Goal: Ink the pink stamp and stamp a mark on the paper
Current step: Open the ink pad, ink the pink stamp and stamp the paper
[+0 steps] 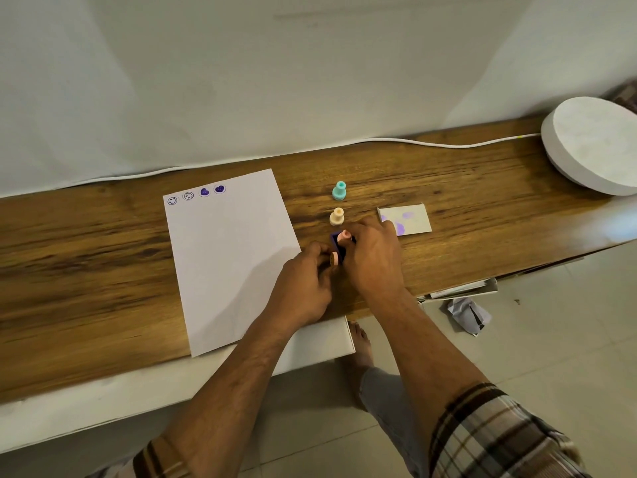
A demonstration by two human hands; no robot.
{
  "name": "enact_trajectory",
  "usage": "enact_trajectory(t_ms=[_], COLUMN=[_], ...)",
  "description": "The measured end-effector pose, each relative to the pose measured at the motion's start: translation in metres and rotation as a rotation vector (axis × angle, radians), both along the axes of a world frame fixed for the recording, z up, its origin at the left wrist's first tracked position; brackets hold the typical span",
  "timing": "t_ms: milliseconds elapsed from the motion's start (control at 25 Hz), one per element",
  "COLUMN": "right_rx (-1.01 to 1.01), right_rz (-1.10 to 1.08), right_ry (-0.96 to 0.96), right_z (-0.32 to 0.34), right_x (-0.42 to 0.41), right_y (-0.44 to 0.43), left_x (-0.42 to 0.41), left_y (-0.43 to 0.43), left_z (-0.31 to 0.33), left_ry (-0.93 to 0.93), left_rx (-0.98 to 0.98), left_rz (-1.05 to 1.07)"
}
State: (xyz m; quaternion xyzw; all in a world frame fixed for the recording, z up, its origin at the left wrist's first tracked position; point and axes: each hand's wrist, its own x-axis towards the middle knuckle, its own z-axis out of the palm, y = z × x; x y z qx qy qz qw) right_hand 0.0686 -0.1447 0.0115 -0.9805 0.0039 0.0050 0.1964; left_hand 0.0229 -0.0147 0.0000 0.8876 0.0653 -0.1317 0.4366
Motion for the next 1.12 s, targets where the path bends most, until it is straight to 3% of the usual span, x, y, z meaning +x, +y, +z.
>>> enact_trajectory(t_ms=[520, 720, 920, 1120], right_rx=[0.016, 0.158, 0.297, 0.379], right_rz=[-0.01, -0.054, -0.077, 0.007], right_ry=[0.04, -0.059, -0.113, -0.138], right_z=[-0.002, 0.002, 0.007, 0.0], right_x=[0.002, 0.002, -0.001, -0.005], right_y=[-0.001, -0.003, 0.013, 0.033], left_x=[0.0, 0.002, 0.017, 0.014], left_y=[0.0, 0.009, 0.073, 0.118], left_z=[-0.001, 0.006, 0.013, 0.007], left_ry=[-0.01, -0.049, -0.21, -0.113], left_rx=[0.009, -0.023, 0.141, 0.231], left_rz=[-0.004, 0.027, 0.251, 0.295])
